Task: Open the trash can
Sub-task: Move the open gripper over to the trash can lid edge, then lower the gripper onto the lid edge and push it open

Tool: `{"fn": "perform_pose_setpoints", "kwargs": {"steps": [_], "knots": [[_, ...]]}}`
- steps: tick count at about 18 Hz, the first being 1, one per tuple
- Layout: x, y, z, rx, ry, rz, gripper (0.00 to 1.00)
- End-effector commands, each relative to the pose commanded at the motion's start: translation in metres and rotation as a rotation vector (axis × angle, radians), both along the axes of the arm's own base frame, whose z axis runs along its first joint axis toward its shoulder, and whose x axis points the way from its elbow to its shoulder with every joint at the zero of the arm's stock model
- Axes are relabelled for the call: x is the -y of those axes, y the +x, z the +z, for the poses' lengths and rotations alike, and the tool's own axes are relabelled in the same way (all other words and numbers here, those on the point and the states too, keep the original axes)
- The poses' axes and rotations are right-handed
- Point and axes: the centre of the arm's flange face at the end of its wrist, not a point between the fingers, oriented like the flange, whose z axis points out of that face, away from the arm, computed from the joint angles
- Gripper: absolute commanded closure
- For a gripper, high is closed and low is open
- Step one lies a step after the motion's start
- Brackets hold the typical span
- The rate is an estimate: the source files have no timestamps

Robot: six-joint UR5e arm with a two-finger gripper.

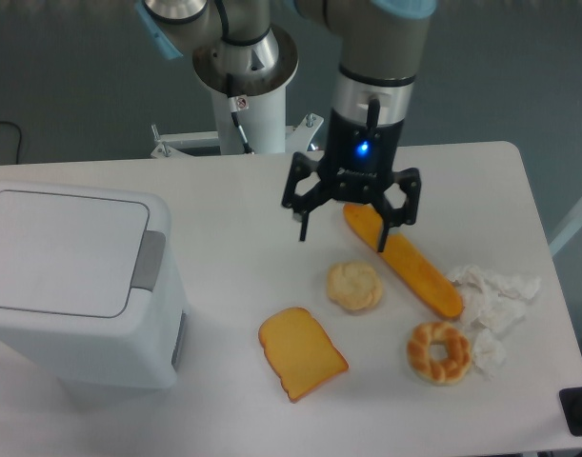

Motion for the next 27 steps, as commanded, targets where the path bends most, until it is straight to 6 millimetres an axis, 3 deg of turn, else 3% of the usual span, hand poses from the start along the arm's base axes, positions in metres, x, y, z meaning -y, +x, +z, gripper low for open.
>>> {"fn": "perform_pose_setpoints", "kwargs": {"steps": [6, 12, 18, 27], "knots": [[-0.012, 0.016, 0.002, 0.114, 0.035, 0.100, 0.00], [-0.032, 0.045, -0.007, 0.153, 0.025, 0.076, 0.00], [-0.056, 0.079, -0.031, 0.181, -0.012, 0.005, 0.00], [-0.059, 0.085, -0.033, 0.180, -0.016, -0.009, 0.00]]}}
